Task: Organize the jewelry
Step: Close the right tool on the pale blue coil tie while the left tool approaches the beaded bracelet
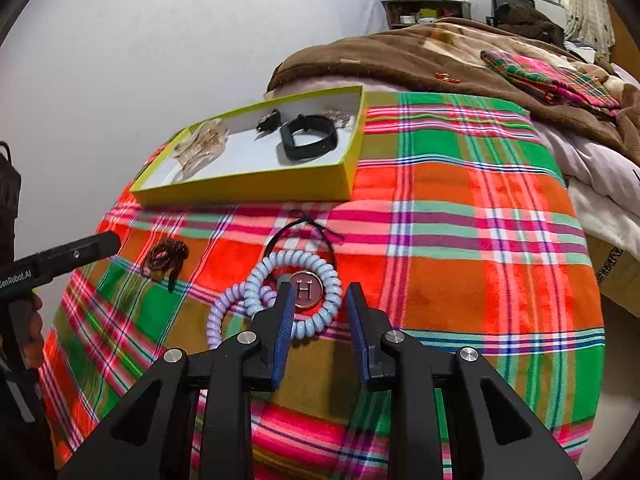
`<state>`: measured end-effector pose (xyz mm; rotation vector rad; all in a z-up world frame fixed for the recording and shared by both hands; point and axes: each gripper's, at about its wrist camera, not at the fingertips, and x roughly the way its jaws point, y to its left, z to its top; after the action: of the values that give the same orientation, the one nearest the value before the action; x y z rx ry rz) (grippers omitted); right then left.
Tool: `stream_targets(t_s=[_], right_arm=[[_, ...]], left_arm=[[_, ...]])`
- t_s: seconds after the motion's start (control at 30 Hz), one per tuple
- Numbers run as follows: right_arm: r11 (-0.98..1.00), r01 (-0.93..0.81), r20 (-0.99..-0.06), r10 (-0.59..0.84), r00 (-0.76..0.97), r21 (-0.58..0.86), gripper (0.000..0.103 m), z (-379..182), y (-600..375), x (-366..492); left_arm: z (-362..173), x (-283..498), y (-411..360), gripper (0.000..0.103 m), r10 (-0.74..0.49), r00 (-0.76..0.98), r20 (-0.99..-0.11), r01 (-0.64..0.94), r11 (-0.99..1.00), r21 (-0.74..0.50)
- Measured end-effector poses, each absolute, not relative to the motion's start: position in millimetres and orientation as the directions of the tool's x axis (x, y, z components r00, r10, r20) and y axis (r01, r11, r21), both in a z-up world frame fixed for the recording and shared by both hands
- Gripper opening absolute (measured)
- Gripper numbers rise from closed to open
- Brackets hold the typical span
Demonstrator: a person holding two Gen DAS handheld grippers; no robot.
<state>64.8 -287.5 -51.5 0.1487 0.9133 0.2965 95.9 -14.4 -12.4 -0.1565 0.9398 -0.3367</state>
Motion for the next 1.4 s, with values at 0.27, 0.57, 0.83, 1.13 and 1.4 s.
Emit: stream_targets(t_s=[0.27,0.57,0.83,1.13,1.4], right_arm=[[0.949,-0.207,-0.751,0.316,0.58,0.239,0.024,-52,-286,61],[0.959,-0.24,-0.731,0.273,0.625,0.154,0.017,-43,-285,58],[0.948,-0.286,-0.79,0.28,0.545,0.139,0.017,-53,-282,70],[0.954,-0.263,-0.771,0.276,0.574,0.146,0.01,-47,-286,67],[0.946,-0.243,-0.705,0.321,0.632,0.213,0.009,-26,-299,61]], left_arm=[[-18,94,-14,0.059,-0.344,0.527,-0.777,0.212,0.939,-0.271],[-25,93,-5,0.059,-0.32,0.52,-0.792,0.176,0.947,-0.267],[-28,91,-5,0.059,-0.317,0.515,-0.796,0.172,0.948,-0.267],[-30,92,-7,0.059,-0.32,0.504,-0.802,0.178,0.947,-0.267],[-33,95,-9,0.059,-0.344,0.481,-0.807,0.212,0.938,-0.273]])
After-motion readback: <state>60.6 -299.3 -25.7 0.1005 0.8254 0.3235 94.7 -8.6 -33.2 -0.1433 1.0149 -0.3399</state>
